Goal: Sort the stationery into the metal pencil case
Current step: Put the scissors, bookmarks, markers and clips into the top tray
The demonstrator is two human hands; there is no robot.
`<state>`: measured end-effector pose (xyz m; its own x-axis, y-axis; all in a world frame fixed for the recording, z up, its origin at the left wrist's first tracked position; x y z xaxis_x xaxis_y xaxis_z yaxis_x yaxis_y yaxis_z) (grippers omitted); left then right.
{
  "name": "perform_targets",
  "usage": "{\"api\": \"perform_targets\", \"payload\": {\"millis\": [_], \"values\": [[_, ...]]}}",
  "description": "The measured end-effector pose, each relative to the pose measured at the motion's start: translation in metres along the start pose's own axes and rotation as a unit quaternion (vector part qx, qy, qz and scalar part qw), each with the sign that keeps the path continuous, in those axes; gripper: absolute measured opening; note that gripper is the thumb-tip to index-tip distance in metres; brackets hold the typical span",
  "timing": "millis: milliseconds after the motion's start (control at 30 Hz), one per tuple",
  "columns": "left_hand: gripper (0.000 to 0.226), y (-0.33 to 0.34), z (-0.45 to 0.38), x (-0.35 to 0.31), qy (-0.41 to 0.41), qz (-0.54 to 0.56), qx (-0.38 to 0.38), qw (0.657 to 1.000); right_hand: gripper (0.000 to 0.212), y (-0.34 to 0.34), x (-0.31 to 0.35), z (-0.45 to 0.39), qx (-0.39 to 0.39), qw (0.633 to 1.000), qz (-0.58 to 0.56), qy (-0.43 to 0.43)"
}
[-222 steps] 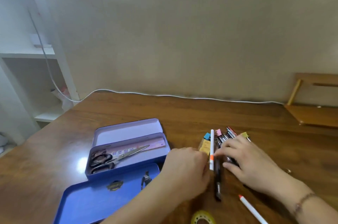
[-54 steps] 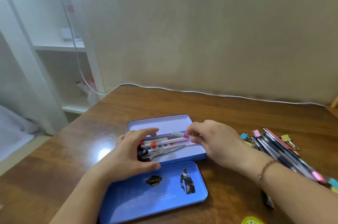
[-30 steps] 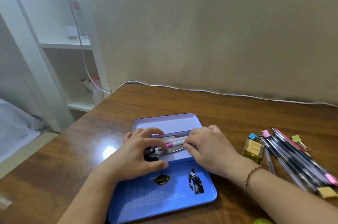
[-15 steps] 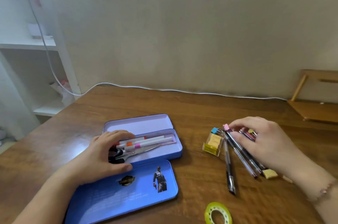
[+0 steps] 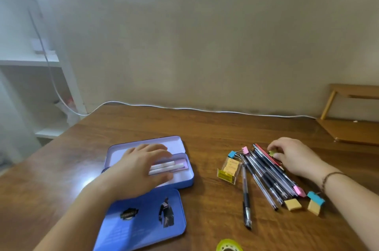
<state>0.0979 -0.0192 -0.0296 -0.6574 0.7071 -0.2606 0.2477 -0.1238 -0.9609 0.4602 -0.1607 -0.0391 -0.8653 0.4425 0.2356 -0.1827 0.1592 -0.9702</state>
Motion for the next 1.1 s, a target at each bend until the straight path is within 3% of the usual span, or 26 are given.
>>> {"api": "perform_targets", "payload": {"millis": [67,133,267,333,433,567,700,1100], "values": [[0.036,0.004,-0.003,0.003,0.001,0.048,-0.081,0.996,0.016,-0.002,-0.004,0.001,0.000,1.000,-0.018,-0.006],[0.022,0.010,-0.004,0.011,0.001,0.054,-0.104,0.993,0.021,-0.013,-0.005,0.004,-0.015,0.999,-0.032,-0.013],[0.020,0.018,-0.007,0.016,-0.006,0.035,-0.087,0.996,0.020,-0.048,0.027,0.010,-0.160,0.981,-0.089,-0.067],[0.018,0.020,-0.009,0.015,-0.012,0.027,-0.092,0.995,0.012,-0.060,0.071,0.017,-0.185,0.960,-0.174,-0.121],[0.012,0.019,-0.011,0.018,-0.033,0.038,-0.119,0.992,0.006,-0.042,0.143,0.020,-0.115,0.942,-0.239,-0.206],[0.006,0.018,-0.011,0.022,-0.056,0.066,-0.135,0.987,0.005,0.007,0.191,0.007,-0.067,0.957,-0.140,-0.243],[0.007,0.018,-0.012,0.026,-0.055,0.075,-0.129,0.987,0.009,0.027,0.204,-0.003,-0.043,0.963,-0.063,-0.259],[0.004,0.018,-0.012,0.024,-0.084,0.091,-0.116,0.985,0.012,0.039,0.210,-0.010,-0.025,0.968,-0.026,-0.248]]}}
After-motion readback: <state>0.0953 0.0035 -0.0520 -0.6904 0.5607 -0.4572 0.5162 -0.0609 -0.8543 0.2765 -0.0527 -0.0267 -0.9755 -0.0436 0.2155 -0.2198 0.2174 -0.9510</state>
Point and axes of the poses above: each hand's wrist, its own z-axis away from the middle knuckle, its own y-axis out of the palm, x = y × z, the point moved 2 cm from there along -z, towards the middle knuckle, and after that the axes turned 6 degrees about -y, right-handed, at the moved point
